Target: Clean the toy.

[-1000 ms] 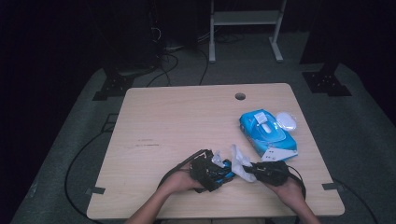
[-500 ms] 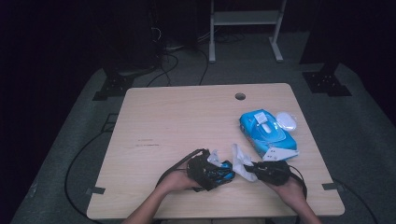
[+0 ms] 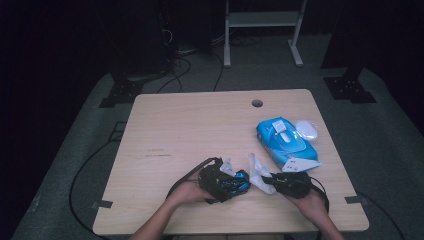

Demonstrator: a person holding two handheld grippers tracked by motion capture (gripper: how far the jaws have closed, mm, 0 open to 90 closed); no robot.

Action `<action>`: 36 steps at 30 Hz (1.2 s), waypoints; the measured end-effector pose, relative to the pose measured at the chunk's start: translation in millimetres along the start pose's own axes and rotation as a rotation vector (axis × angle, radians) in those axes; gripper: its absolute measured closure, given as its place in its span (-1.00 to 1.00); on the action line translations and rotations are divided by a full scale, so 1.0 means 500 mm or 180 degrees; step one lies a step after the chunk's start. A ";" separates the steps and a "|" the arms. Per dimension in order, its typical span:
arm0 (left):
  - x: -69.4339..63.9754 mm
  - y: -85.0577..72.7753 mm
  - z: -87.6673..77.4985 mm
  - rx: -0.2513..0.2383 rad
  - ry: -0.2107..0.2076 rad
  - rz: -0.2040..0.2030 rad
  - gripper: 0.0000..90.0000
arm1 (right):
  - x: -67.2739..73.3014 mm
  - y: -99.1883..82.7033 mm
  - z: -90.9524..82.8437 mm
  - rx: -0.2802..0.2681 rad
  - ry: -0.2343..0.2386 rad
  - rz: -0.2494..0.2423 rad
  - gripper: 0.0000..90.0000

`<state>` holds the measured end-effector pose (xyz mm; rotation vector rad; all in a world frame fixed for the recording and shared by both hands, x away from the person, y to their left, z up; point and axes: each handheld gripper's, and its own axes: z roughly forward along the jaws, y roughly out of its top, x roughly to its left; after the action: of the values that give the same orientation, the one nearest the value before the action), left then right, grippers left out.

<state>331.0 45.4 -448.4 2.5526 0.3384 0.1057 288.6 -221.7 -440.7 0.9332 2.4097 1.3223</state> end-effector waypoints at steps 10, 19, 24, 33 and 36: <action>0.047 0.020 -0.022 0.0006 0.0163 -0.0078 -0.39 | -0.012 0.000 -0.010 -0.0033 -0.0046 0.0041 0.81; 0.103 0.033 -0.018 0.0084 0.0292 -0.0206 -0.39 | -0.028 -0.010 -0.010 0.0076 -0.0082 0.0060 0.81; 0.123 0.026 -0.003 0.0149 0.0326 -0.0281 -0.39 | -0.039 -0.022 0.001 0.0184 -0.0097 0.0086 0.78; 0.133 0.010 0.016 0.0090 0.0309 -0.0363 -0.39 | -0.059 -0.039 0.017 0.0301 -0.0111 0.0130 0.33; 0.134 0.010 0.016 0.0086 0.0309 -0.0361 -0.39 | -0.062 -0.037 0.012 0.0224 -0.0158 0.0197 0.12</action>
<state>397.8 54.6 -452.3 2.5536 0.5242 0.1841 307.8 -244.5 -462.4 1.0545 2.4219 1.2269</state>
